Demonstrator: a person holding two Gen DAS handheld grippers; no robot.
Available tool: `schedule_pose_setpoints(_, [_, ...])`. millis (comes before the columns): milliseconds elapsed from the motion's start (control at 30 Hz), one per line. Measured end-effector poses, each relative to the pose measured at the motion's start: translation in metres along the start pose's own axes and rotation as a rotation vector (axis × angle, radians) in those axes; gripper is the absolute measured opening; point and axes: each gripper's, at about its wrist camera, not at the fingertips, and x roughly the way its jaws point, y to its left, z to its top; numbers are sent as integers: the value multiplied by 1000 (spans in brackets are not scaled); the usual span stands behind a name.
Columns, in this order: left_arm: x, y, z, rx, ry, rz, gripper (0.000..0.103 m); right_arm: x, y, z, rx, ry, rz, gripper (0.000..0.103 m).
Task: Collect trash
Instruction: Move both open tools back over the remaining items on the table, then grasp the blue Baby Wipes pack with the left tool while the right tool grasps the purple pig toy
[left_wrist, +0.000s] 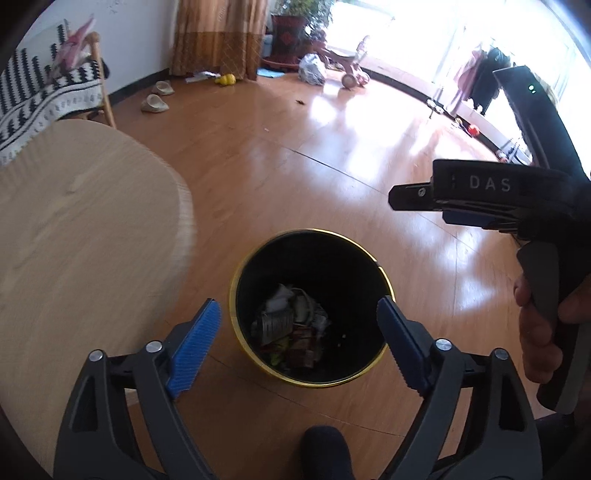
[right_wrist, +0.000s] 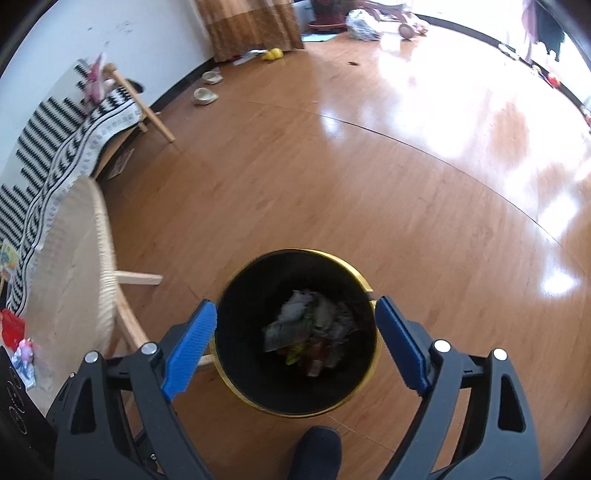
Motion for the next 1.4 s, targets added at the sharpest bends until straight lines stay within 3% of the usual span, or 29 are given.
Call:
schedule_pose_setpoints(200, [-68,57,-6,-64,-79,81,91,-12,96,-4,-134,-13,77,88])
schedule_pose_setpoints(367, [-132,138,-30,-187,-138,245,92,-12,196,-27,-274,-10,154,91])
schedule_pose_setpoints(667, [-234,313,-121,-496,-165,576,92,15,382,-97,-541,82,265,91])
schedule_pose_setpoints(833, [-267,381,-166,-580,-153,721,92,23,456,-137,-645,109,313,91])
schedule_pose_setpoints(1033, [-268,417,-185,-605,-144,753,92,37,500,-168,-745,124,309,91])
schedule_pose_setpoints(1200, [-257,444,-177,-618,-171,701,92,44,520,-177,-762,145,316,91])
schedule_pose_setpoints(1267, [-254,447,-179,-619,-176,671,79,44,528,-178,-765,147,324,91])
schedule_pose_setpoints(1300, [-253,448,-179,-618,-172,647,59,44,532,-181,-767,147,330,91])
schedule_pose_setpoints(1400, [-258,447,-185,-622,-158,644,47,43,547,-186,-775,148,356,91])
